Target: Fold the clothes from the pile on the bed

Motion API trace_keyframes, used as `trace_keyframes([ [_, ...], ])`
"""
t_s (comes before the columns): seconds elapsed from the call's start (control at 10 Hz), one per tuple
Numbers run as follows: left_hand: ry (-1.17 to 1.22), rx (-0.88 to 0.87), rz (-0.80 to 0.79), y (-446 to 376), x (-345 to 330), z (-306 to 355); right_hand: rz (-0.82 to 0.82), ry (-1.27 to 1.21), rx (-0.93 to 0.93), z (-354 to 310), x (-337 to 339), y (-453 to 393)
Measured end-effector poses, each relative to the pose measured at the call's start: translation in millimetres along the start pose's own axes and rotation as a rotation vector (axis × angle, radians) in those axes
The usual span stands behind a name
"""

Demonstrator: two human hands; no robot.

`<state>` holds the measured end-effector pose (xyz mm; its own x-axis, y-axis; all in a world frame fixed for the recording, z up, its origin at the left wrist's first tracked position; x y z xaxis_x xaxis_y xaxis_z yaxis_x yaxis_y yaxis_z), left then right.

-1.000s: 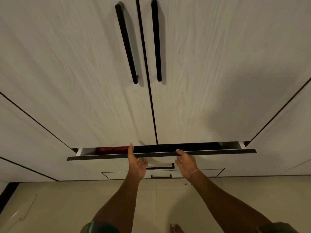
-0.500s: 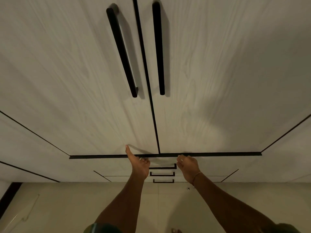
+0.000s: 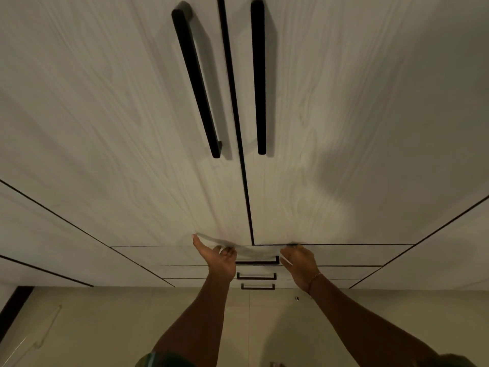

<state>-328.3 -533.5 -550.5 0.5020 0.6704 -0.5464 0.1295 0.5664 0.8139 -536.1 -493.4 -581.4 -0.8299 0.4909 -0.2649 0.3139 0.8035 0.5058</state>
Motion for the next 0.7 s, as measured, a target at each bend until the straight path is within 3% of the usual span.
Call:
trace_keyframes([
  [0.3, -0.123, 0.040, -0.065, 11.9, 13.4, 8.3, -0.133, 0.284, 0.040, 4.5, -3.7, 3.8],
  [0.4, -0.206, -0.017, -0.052, 24.2, 23.0, 19.2, -0.285, 0.654, 0.050, 12.6, -25.1, 8.8],
  [0.5, -0.330, -0.125, 0.022, 41.1, 33.8, 40.3, -0.533, 0.988, 0.159, 11.7, -72.5, 31.0],
  [0.7, -0.942, -0.613, 0.451, 115.7, 62.9, 98.6, -0.944, 1.141, 0.592, 1.7, -204.1, 90.7],
])
Point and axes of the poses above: each hand's wrist, its own y-axis away from the middle knuckle, its own x-axis out of the back of the hand, z = x × y, the point moved 4 cm from there along -y, towards the middle knuckle, and after that the axes turned 12 degrees about x, right-handed, at the moved point
